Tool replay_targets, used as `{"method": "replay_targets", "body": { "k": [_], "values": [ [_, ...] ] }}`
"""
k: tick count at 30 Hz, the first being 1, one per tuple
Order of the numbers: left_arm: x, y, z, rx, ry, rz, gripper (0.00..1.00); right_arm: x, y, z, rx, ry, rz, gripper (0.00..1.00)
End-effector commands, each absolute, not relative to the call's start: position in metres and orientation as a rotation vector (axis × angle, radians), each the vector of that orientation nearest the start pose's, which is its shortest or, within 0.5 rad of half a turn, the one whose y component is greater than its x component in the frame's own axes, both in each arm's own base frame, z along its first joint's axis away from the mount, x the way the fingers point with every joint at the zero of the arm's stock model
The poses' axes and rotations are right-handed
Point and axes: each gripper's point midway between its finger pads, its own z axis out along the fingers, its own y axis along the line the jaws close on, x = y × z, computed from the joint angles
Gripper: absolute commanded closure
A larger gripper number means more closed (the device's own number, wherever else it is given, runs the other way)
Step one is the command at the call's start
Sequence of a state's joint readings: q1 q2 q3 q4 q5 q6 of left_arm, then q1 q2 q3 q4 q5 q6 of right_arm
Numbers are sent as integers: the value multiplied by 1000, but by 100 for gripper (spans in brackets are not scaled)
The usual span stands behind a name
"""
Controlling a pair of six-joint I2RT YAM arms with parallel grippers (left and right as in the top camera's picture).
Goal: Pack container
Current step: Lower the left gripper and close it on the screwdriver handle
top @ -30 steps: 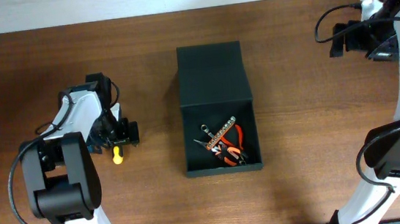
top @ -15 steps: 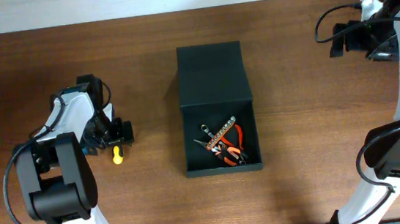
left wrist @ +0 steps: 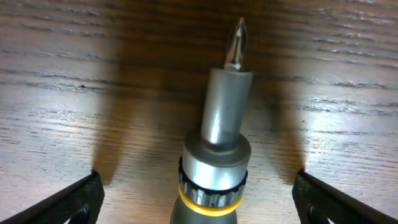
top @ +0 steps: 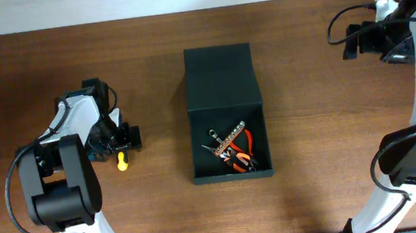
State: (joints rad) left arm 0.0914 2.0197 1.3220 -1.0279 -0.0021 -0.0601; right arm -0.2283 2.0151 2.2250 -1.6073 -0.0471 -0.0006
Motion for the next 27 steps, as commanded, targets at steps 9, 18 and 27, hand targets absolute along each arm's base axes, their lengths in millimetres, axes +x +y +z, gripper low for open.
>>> {"method": "replay_targets", "body": {
  "k": [9,18,27],
  "values": [
    [322,28,-7,-243,3296,-26,1,394,-82,221,330,2941,48,1],
    [322,28,-7,-244,3297,-26,33,394,-82,221,330,2941,48,1],
    [318,28,-7,-245,3312,-26,57,394,-82,221,330,2941,48,1]
  ]
}}
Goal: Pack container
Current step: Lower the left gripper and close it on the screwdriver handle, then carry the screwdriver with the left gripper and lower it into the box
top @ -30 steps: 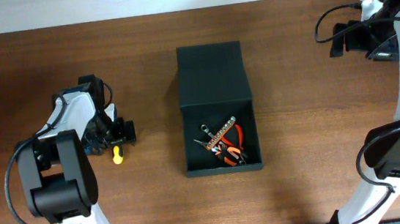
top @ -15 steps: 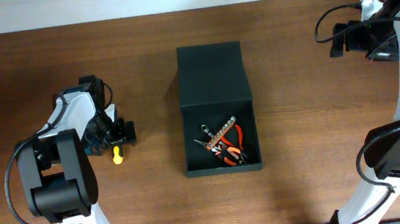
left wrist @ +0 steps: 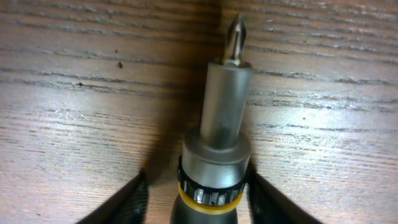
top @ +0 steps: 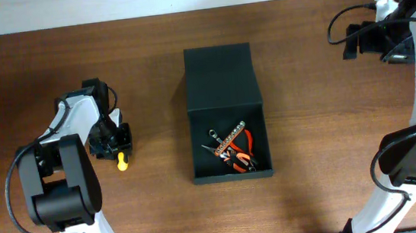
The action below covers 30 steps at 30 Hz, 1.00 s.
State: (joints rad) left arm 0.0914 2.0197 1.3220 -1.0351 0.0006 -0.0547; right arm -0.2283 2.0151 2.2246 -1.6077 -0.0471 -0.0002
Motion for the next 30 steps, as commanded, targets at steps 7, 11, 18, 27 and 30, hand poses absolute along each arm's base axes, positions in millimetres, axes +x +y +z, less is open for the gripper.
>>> {"method": "replay_targets", "body": {
  "k": [7,11,18,27,30],
  "values": [
    [316,28,-6,-246,3323,-27,67,394,-82,221,330,2941,48,1],
    [316,28,-6,-246,3323,-27,74,394,-82,221,330,2941,48,1],
    [322,28,-1,-245,3309,-27,77,394,-82,221,330,2941,48,1],
    [371,24,63,-198,3197,-25,87,394,-82,221,330,2941,48,1],
    [390,11,94,-125,3139,-19,87,394,-82,221,330,2941,48,1]
  ]
}}
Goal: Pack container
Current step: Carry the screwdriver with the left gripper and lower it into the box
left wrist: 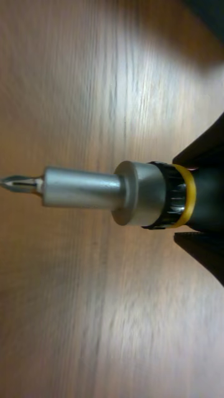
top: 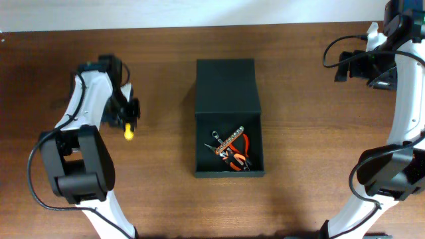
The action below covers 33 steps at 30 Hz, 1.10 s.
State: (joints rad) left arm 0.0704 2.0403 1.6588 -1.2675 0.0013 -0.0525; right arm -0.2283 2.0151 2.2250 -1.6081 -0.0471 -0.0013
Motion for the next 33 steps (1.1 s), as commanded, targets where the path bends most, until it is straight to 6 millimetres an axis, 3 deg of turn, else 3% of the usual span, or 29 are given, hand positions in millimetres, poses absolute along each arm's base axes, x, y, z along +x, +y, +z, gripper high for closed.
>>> {"method": "replay_targets", "body": {
  "k": [1,5,9,16,18,25,33],
  "values": [
    [396,3,106,-70,3118,-20,87,394,-82,221,330,2941,48,1],
    [409,-41,142,182,3041,-23,87,394,-82,221,330,2941,48,1],
    [404,-103,166,460,2972,-36,88,394,-82,221,330,2941,48,1],
    [364,-201,169,960,2857,-104,92,394,-82,221,330,2941,48,1],
    [352,-221,169,1069,2823,-122,93,394,-82,221,330,2941,48,1],
    [313,-274,170,1310,2735,-267,93,394,-82,221,330,2941,48,1],
    [303,-285,153,1381,2740,-260,93,394,-82,221,330,2941,48,1]
  ]
}}
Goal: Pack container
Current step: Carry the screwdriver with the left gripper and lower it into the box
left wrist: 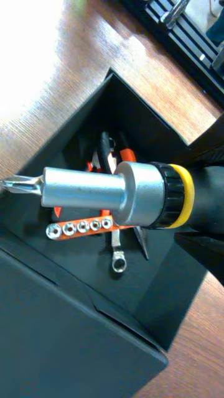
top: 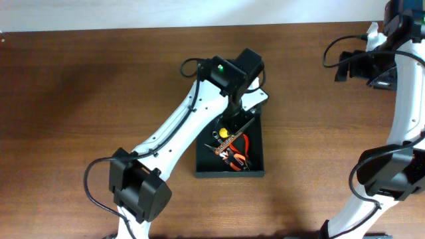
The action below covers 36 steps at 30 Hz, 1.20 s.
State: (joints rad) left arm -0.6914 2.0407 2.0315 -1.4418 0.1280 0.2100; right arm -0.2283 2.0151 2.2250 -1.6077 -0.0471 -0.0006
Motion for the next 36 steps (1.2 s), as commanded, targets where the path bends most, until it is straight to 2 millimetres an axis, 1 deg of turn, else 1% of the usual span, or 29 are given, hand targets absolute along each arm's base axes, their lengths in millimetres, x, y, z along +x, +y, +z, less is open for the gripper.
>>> {"method": "replay_targets", "body": {
  "k": [1,8,13,15,18,22,24,25,26,27,29,30,33,34,36],
  "values": [
    [303,-284,148,1385,2752,-257,93,394,-82,221,330,2941,48,1],
    [287,-271,102,1419,2850,-228,92,394,-82,221,330,2941,48,1],
    [286,-270,86,1420,2853,-227,90,394,-82,221,330,2941,48,1],
    [286,-270,81,1418,2851,-228,87,394,-82,221,330,2941,48,1],
    [284,-269,70,1420,2856,-228,87,394,-82,221,330,2941,48,1],
    [272,-267,53,1430,2892,-276,87,394,-82,221,330,2941,48,1],
    [268,-265,50,1435,2906,-284,87,394,-82,221,330,2941,48,1],
    [267,-264,49,1437,2910,-283,85,394,-82,221,330,2941,48,1],
    [267,-264,48,1438,2912,-281,80,394,-82,221,330,2941,48,1],
    [267,-264,48,1437,2912,-282,71,394,-82,221,330,2941,48,1],
    [267,-264,48,1437,2911,-282,55,394,-82,221,330,2941,48,1],
    [267,-264,48,1437,2912,-282,42,394,-82,221,330,2941,48,1],
    [267,-264,48,1436,2908,-282,24,394,-82,221,330,2941,48,1],
    [268,-265,48,1435,2907,-282,20,394,-82,221,330,2941,48,1],
    [269,-266,48,1432,2901,-285,16,394,-82,221,330,2941,48,1]
  ]
}}
